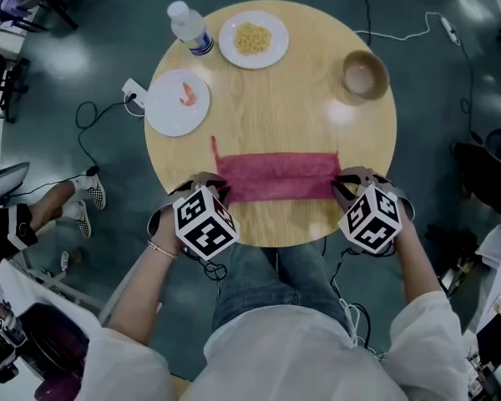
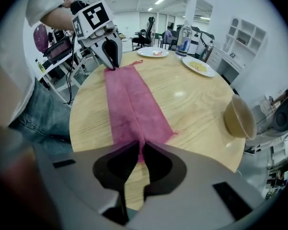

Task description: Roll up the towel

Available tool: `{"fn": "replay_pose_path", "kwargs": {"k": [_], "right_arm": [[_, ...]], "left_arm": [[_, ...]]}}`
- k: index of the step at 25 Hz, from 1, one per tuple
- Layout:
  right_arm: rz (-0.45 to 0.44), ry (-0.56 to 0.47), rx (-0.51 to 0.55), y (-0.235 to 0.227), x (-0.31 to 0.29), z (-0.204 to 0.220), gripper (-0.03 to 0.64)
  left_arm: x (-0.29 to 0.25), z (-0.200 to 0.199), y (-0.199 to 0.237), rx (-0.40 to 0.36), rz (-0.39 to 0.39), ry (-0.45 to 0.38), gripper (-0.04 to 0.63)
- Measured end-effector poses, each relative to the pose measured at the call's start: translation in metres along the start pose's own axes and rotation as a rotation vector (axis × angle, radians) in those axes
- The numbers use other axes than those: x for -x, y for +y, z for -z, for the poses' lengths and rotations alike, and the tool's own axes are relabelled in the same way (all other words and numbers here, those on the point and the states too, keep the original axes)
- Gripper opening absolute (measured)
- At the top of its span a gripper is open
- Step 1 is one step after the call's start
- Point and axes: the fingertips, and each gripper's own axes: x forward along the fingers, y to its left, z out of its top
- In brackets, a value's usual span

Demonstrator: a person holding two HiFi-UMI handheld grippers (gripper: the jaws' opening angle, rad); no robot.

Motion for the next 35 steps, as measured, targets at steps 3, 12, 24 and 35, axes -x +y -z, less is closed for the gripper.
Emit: {"fn": "replay_pose_path", "kwargs": {"k": [3,12,24,35], "right_arm": [[0.013,-0.009,-0.017,-0.002,0.003,0.0,0.068],[0.094,-0.04,-0.061,-0.003,0.034,0.006,0.078],[0.059,-0.046,0.002,0.041,0.026,0.006,0.087],[0.037,-0.017,0.069,0.043,0.003,0.01,0.089]], "left_arm": [[0.004,0.002,0.001,0.027,0.008,-0.022,0.049],[0.03,0.016,0.006,0.06,-0.077,-0.058,0.052],[0.025,0.007,-0.039,-0.071,-0.061,-0.07,0.052],[0.004,0.01,-0.037,-0.134,-0.068,-0.011,0.058]]}}
